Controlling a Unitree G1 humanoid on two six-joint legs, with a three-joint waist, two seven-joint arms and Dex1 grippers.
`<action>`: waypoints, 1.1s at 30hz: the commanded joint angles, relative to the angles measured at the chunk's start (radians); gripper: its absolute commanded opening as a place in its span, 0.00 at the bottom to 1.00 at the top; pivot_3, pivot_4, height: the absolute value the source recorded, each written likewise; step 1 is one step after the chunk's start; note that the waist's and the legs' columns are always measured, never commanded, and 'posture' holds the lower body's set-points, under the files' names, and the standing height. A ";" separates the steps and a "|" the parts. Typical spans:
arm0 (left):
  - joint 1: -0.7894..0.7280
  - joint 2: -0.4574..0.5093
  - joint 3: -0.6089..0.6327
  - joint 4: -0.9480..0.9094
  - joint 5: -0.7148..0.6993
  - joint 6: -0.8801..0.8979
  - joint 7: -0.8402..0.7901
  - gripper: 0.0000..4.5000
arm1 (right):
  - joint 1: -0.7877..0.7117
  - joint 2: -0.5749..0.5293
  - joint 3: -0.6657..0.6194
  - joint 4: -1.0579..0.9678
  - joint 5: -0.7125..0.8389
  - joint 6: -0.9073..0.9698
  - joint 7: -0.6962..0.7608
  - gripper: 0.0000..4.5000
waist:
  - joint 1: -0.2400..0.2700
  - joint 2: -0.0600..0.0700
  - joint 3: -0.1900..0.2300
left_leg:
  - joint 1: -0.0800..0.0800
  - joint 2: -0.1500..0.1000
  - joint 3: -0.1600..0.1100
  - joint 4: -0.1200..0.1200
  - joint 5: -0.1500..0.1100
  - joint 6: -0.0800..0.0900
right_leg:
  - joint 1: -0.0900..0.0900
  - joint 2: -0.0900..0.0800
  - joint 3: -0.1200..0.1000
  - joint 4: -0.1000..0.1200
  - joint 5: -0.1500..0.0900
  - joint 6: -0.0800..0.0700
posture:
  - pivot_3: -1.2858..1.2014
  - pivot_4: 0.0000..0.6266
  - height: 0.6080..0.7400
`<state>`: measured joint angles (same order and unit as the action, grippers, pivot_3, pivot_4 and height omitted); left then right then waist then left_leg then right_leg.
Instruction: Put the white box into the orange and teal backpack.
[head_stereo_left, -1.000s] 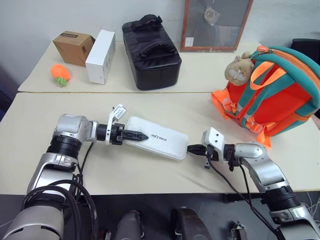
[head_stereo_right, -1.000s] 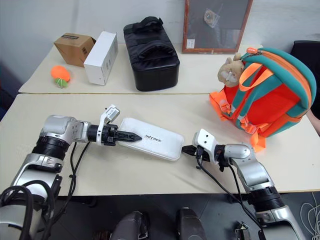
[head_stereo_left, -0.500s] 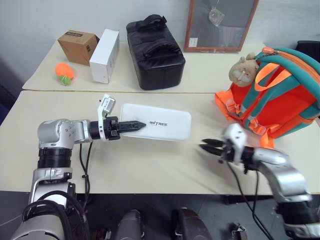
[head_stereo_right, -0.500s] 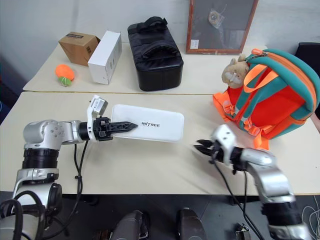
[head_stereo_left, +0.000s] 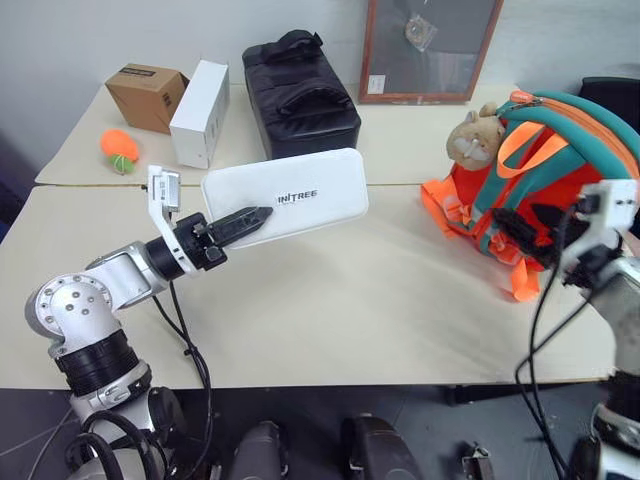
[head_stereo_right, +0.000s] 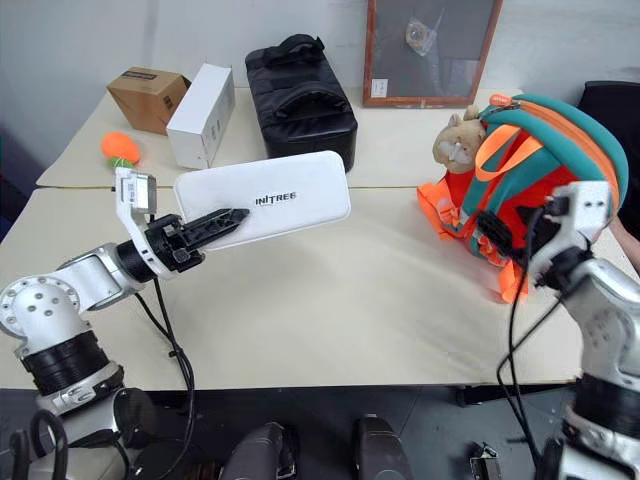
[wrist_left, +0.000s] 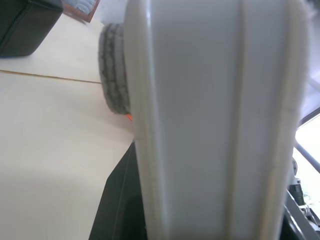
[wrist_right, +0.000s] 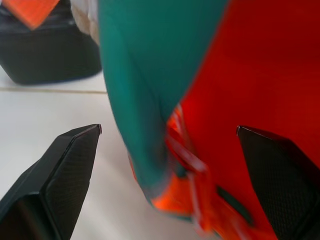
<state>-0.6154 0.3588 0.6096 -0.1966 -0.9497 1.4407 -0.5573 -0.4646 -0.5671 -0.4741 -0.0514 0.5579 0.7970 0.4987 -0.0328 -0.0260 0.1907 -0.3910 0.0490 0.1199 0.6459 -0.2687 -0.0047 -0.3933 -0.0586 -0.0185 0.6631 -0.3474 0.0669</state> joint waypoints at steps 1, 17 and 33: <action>-0.005 0.025 -0.004 -0.046 -0.050 -0.024 0.021 0.29 | -0.097 0.032 0.048 0.104 -0.015 -0.077 -0.003 0.99 | 0.000 0.000 0.000 | 0.000 0.000 0.000 0.000 0.000 0.000 | 0.000 0.000 0.000 0.000 0.000 0.000 | 0.52 0.24 1.00; 0.020 0.135 -0.017 0.025 -0.071 -0.145 0.064 0.29 | -0.190 0.040 0.161 0.229 -0.025 -0.270 0.191 0.16 | 0.001 0.000 0.000 | -0.001 0.000 0.001 0.000 -0.001 0.000 | -0.001 0.000 0.001 -0.001 0.000 0.000 | 0.52 0.24 1.00; -0.196 0.208 -0.117 0.183 -0.057 -0.269 0.001 0.29 | -0.093 -0.317 0.094 -0.245 0.557 0.217 0.584 0.00 | 0.003 0.000 0.001 | -0.003 0.001 0.000 -0.001 -0.002 0.000 | -0.001 0.000 -0.001 -0.004 0.000 0.000 | 0.52 0.24 1.00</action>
<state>-0.7812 0.5507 0.4924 -0.0034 -0.9849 1.2068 -0.5214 -0.5383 -0.8572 -0.3270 -0.2438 1.0259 0.9836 1.0584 -0.0299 -0.0263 0.1916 -0.3938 0.0496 0.1201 0.6444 -0.2707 -0.0042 -0.3946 -0.0590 -0.0192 0.6587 -0.3473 0.0670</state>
